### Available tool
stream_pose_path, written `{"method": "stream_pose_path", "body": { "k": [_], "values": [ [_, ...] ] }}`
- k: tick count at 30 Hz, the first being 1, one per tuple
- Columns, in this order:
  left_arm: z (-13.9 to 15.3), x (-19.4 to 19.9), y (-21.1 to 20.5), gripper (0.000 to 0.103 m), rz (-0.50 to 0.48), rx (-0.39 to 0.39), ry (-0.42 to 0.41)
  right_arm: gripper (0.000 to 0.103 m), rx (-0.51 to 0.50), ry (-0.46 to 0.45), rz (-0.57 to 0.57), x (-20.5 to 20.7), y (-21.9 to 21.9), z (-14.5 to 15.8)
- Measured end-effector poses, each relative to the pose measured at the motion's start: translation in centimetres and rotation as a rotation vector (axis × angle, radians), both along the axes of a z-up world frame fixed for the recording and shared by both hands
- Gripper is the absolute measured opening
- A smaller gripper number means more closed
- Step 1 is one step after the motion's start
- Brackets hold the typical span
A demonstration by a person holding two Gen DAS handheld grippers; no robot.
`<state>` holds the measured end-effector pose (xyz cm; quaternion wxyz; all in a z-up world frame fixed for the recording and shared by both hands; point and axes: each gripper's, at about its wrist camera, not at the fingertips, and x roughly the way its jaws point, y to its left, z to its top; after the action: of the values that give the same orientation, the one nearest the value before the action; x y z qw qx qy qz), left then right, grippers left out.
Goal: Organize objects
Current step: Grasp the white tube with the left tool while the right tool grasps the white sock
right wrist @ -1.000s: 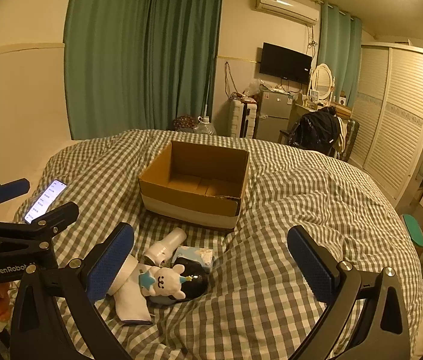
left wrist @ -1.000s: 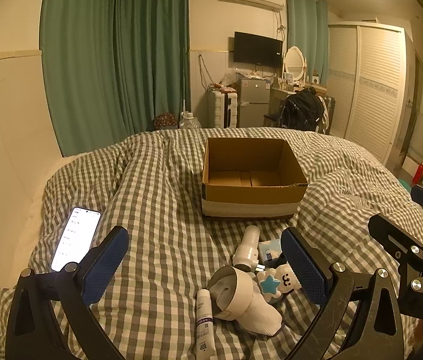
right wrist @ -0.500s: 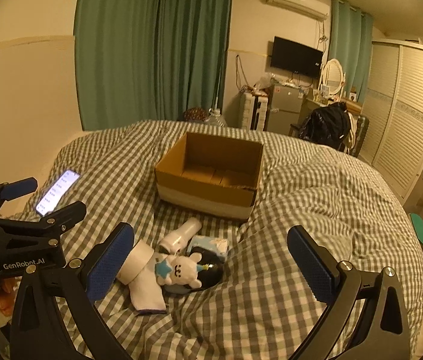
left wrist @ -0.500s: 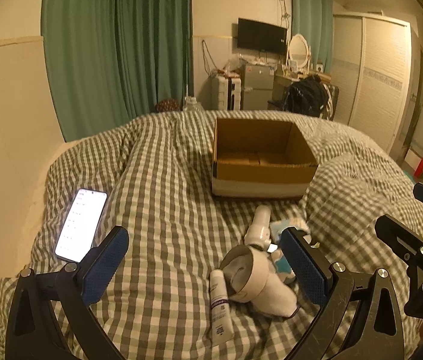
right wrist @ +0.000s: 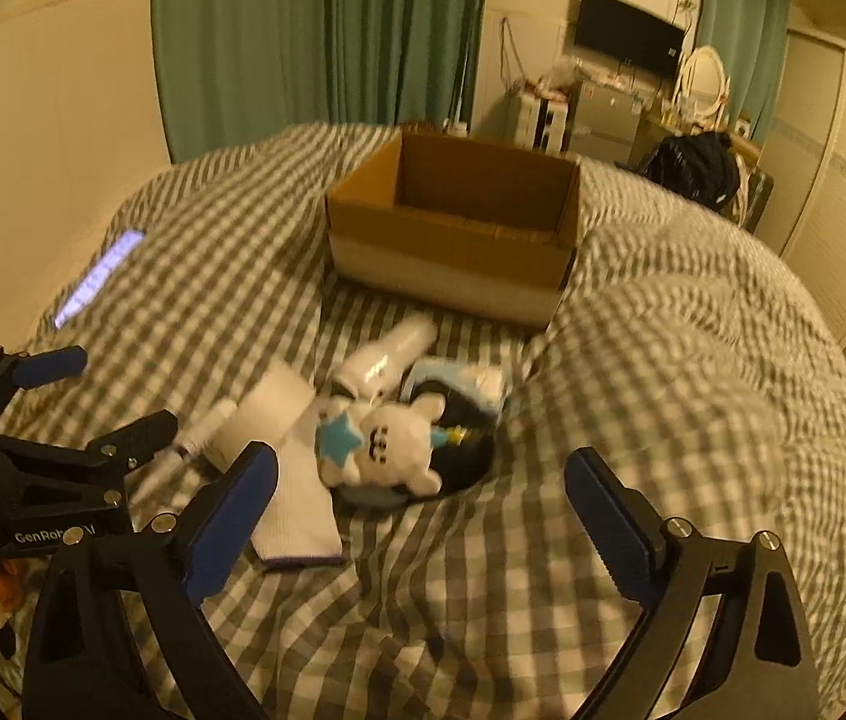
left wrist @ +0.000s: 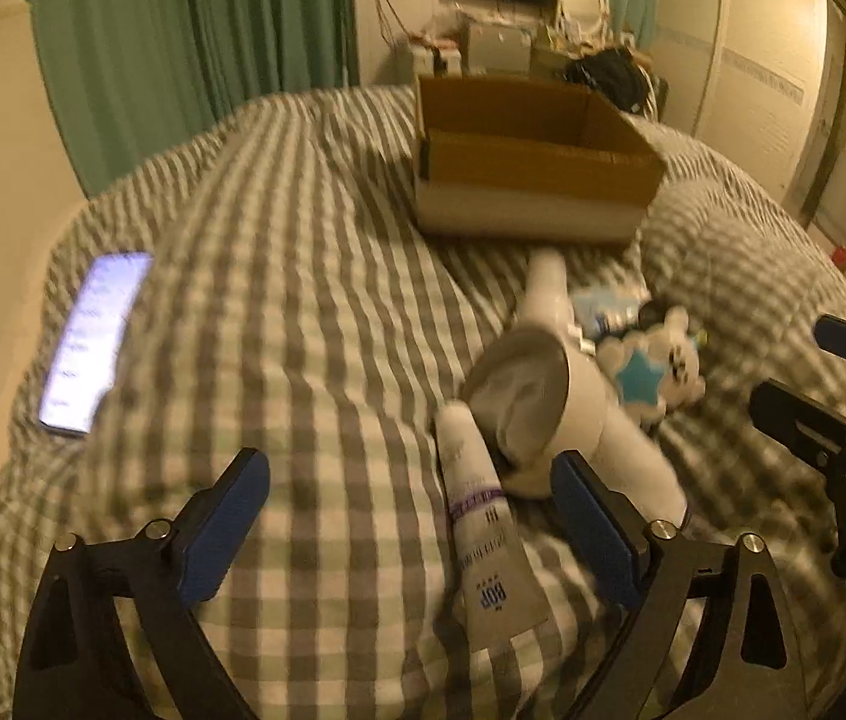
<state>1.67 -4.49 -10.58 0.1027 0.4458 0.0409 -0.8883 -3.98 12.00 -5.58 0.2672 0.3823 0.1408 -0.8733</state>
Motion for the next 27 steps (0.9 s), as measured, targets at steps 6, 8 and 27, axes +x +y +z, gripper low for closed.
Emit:
{"method": "stream_pose_path", "body": {
  "k": [6, 8, 27],
  "values": [
    [-1.0, -0.2, 1.5, 0.095, -0.054, -0.064, -0.024, 0.092, 0.022, -0.057, 0.039, -0.3, -0.7, -2.4],
    [-1.1, -0.2, 2.1, 0.082, -0.08, -0.081, -0.025, 0.089, 0.023, -0.068, 0.045, -0.3, -0.7, -2.6],
    [0.2, 0.5, 0.3, 0.016, -0.073, 0.01, -0.009, 0.066, 0.022, -0.214, 0.14, -0.2, -3.6, -5.0]
  ]
}}
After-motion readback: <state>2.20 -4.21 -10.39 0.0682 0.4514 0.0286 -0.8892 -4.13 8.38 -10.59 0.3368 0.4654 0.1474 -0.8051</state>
